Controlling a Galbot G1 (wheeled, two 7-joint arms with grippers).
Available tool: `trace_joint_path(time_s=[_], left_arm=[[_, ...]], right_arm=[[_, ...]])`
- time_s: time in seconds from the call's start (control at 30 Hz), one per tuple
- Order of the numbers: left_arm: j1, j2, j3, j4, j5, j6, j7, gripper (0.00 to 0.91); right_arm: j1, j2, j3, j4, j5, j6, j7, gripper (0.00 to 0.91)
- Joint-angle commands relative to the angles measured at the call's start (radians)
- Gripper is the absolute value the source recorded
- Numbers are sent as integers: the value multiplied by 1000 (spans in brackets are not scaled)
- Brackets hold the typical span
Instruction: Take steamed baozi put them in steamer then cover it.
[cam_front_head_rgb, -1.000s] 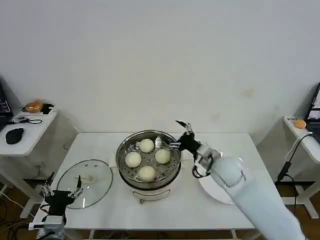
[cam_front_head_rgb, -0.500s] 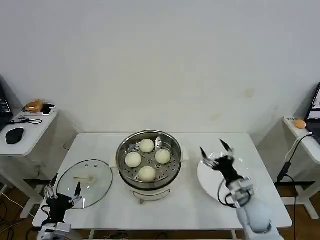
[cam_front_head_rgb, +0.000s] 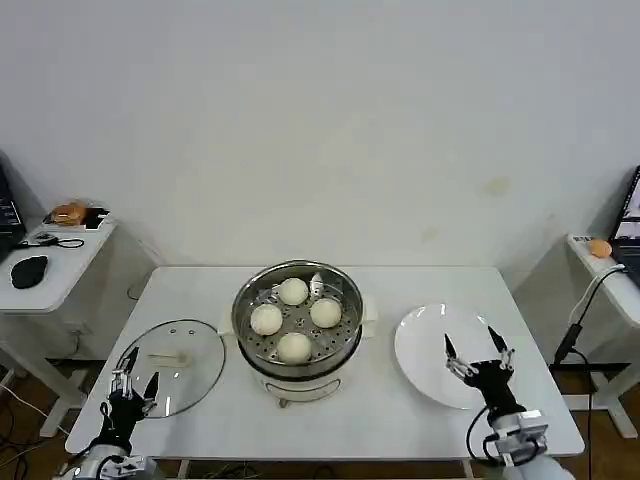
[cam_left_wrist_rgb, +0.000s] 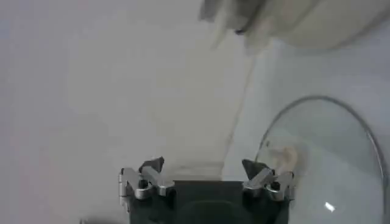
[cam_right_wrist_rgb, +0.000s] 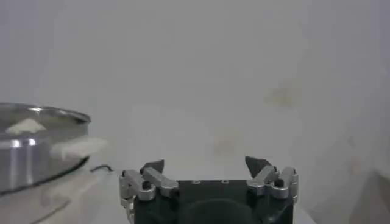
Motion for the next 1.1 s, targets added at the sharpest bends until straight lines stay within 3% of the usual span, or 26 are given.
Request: trace_joint_path(time_s=[0.03,1.1], left_arm=[[-103,66,39,185,184,-25,-40,907],[-357,61,173,369,221,-30,-16,907]], right_arm=[[-66,50,55,11,-12,13,-4,907],[-96,102,38,10,-50,29,-10,907]])
